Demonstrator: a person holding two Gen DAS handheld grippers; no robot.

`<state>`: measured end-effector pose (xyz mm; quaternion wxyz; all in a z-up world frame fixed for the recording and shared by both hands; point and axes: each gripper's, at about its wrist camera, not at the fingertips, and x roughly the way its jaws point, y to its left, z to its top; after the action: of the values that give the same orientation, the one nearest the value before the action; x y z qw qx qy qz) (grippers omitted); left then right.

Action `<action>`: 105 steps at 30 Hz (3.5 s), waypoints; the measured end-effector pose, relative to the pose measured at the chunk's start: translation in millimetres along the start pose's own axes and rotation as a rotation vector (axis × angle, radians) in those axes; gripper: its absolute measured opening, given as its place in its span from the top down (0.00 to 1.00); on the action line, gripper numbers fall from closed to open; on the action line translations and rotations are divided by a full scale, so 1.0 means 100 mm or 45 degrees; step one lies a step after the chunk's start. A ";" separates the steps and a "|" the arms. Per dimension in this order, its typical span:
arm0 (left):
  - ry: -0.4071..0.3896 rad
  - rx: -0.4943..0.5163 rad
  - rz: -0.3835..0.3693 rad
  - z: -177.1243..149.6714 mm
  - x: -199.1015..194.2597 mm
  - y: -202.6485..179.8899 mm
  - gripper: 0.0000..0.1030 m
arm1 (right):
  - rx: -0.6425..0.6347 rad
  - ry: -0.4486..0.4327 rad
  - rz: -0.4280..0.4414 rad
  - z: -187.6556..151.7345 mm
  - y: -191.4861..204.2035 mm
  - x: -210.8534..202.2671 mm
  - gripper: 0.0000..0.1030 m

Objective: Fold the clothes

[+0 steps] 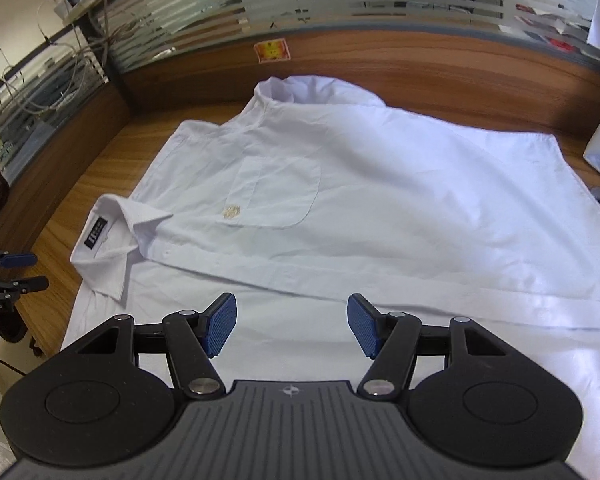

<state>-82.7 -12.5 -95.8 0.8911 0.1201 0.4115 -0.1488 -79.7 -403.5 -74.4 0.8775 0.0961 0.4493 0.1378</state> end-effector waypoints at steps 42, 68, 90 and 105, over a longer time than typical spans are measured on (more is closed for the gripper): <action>0.186 -0.606 0.017 1.40 2.26 -0.14 0.27 | -0.053 0.167 0.138 2.55 -1.23 2.74 0.68; 0.024 -1.017 -0.218 1.19 1.78 0.26 0.25 | -0.373 -0.383 0.195 2.21 -0.25 -0.42 0.93; 0.224 -1.526 -0.541 0.96 1.48 0.06 0.49 | -0.699 -0.184 0.290 0.17 0.34 -0.58 0.93; 0.198 -1.404 -0.406 0.89 1.25 0.20 0.92 | -0.428 -0.059 -0.041 0.57 -1.14 -0.23 0.68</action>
<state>63.7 -45.2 -133.7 0.7557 -0.4149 0.5054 -0.0355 -27.9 -520.8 -57.5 0.8935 -0.0561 0.4009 0.1946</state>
